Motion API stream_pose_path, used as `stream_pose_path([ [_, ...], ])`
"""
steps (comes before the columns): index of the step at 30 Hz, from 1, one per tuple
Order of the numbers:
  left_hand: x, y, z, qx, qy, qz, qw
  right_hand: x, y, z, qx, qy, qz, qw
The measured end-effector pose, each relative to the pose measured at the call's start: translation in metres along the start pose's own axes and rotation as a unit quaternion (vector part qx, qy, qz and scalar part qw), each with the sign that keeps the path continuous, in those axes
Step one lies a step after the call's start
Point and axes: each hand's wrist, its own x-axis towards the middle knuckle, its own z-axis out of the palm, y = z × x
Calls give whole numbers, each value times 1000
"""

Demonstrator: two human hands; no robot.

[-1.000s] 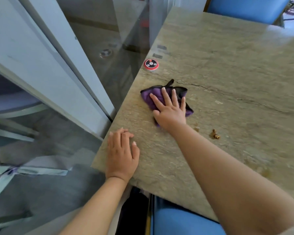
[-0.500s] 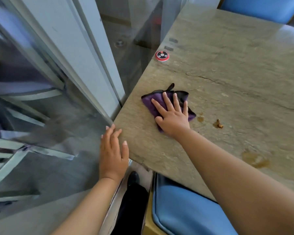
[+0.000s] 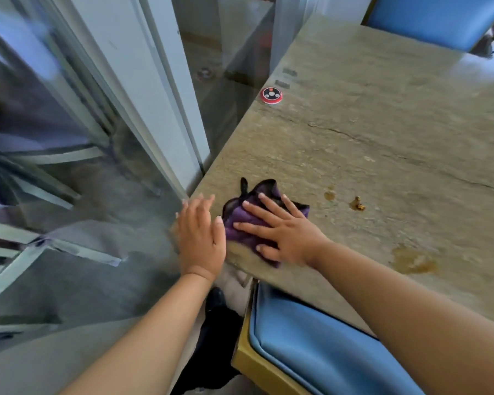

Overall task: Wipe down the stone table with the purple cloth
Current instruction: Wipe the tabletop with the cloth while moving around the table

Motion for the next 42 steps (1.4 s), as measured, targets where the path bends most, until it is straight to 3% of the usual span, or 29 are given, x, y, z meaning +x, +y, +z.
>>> stream_pose_path([
  [3,3,15,11,8,-27,0,1000,8,-6,-6,39,-8,175,984],
  [5,7,24,15,16,-35,-9,999,3,-28,-2,46,-1,170,984],
  [9,17,40,23,-11,-41,-11,999,-22,-29,7,12,-4,36,999],
  [11,21,47,29,-25,-60,11,998,-21,-6,8,5,11,57,998],
  [14,24,57,41,16,-86,46,995,-11,29,2,14,32,167,985],
  [19,28,56,52,185,-151,85,967,-13,82,-5,65,50,348,934],
  [25,27,59,52,192,-158,96,964,-55,83,-2,126,15,530,839],
  [27,27,59,51,186,-159,97,965,-51,58,-5,142,-9,524,840],
  [29,27,58,52,181,-159,96,966,-45,27,-6,138,-26,467,873],
  [33,29,56,49,115,-144,76,980,-50,-31,-1,84,-42,261,961],
  [37,32,69,47,84,-140,36,986,-77,-17,2,29,-69,111,991],
  [39,30,81,51,88,-145,30,985,-97,4,4,18,-66,121,990],
  [42,20,105,63,68,-191,104,974,-125,22,6,36,-65,226,971],
])
